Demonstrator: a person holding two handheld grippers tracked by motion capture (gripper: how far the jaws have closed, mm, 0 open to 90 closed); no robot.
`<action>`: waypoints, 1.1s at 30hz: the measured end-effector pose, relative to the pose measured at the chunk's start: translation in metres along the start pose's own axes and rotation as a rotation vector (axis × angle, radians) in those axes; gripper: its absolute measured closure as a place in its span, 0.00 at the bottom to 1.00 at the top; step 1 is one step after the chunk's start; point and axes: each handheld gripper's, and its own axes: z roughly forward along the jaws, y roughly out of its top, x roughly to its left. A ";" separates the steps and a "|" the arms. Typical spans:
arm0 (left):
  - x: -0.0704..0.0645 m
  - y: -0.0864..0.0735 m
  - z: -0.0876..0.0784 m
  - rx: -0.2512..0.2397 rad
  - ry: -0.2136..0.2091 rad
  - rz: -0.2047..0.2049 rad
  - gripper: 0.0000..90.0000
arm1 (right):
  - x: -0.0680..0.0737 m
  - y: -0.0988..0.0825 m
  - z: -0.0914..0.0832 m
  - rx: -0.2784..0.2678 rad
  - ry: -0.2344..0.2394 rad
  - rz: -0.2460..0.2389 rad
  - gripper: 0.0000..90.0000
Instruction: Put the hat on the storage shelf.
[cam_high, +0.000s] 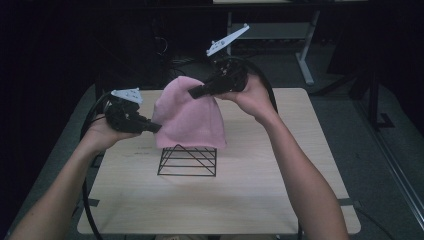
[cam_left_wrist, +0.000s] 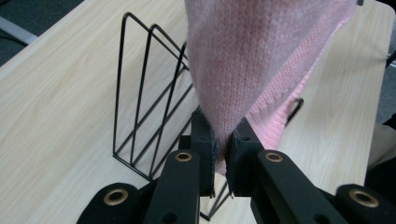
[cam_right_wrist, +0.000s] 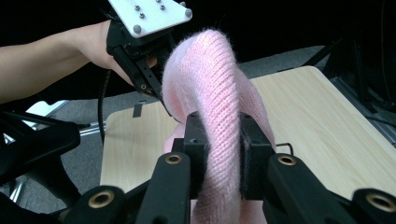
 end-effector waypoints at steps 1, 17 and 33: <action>0.000 -0.002 -0.001 -0.001 0.001 -0.002 0.93 | 0.001 0.000 0.002 0.004 0.004 -0.009 0.85; -0.004 -0.024 -0.001 0.015 0.000 -0.012 0.93 | 0.011 -0.007 0.023 0.013 0.059 -0.014 0.84; 0.001 -0.042 0.017 0.072 0.002 -0.032 0.93 | 0.003 -0.034 0.046 0.033 0.104 0.033 0.83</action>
